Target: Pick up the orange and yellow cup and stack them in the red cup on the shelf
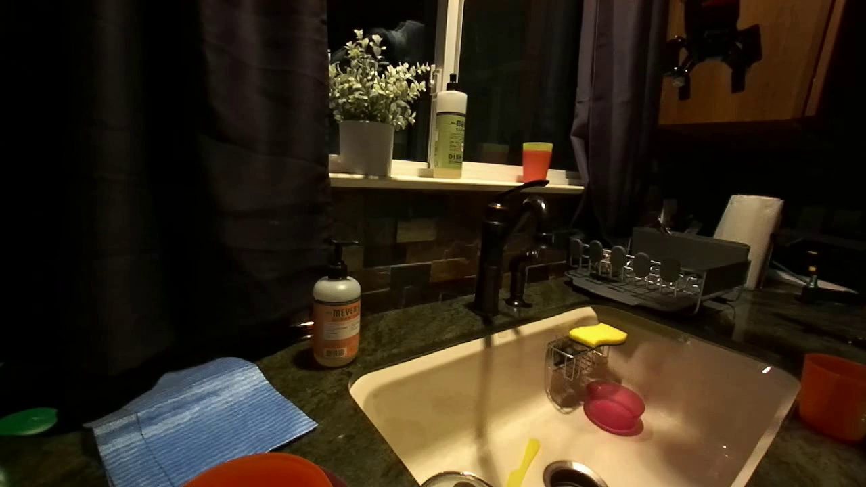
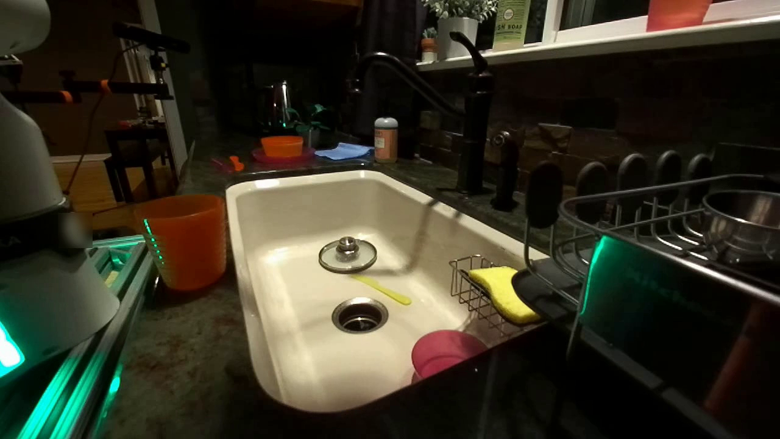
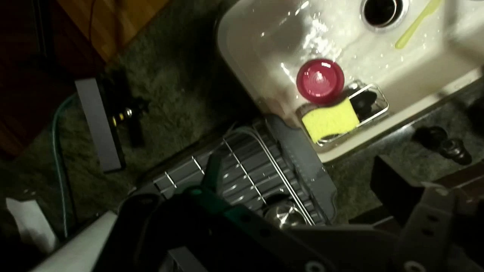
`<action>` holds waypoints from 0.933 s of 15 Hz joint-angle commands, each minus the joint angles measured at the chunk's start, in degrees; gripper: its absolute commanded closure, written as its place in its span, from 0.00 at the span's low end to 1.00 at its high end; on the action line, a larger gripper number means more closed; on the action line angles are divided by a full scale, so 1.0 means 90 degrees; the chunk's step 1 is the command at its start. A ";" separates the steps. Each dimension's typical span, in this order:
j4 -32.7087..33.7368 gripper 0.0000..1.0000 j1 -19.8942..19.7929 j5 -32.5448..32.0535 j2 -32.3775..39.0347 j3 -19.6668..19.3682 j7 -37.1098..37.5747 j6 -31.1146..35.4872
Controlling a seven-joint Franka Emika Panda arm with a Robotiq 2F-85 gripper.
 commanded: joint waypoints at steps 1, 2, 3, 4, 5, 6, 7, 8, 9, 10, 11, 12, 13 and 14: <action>-0.0087 0.00 -0.0089 0.0137 -0.0039 0.0033 0.0066 -0.0206; -0.0182 0.00 -0.0117 0.0234 -0.0082 0.0016 0.0104 -0.0318; -0.0256 0.00 -0.0139 0.0285 -0.0117 0.0005 0.0123 -0.0343; -0.0302 0.00 -0.0153 0.0315 -0.0139 -0.0003 0.0135 -0.0343; -0.0318 0.00 -0.0159 0.0327 -0.0147 -0.0004 0.0145 -0.0343; -0.0320 0.00 -0.0159 0.0332 -0.0149 -0.0003 0.0151 -0.0343; -0.0320 0.00 -0.0160 0.0336 -0.0150 -0.0003 0.0155 -0.0343; -0.0339 0.00 -0.0186 0.0223 -0.0001 -0.0014 0.0108 -0.0531; -0.0447 0.00 -0.0207 0.0165 0.0066 -0.0018 0.0144 -0.0693; -0.0650 0.00 -0.0181 0.0291 0.0053 -0.0054 -0.0014 -0.0894; -0.0805 0.00 -0.0162 0.0407 0.0023 -0.0082 -0.0164 -0.1062; -0.0933 0.00 -0.0147 0.0531 0.0000 -0.0095 -0.0268 -0.1268; -0.1107 0.00 -0.0131 0.0603 -0.0079 -0.0098 -0.0409 -0.1437; -0.1278 0.00 -0.0100 0.0700 -0.0220 -0.0090 -0.0603 -0.1613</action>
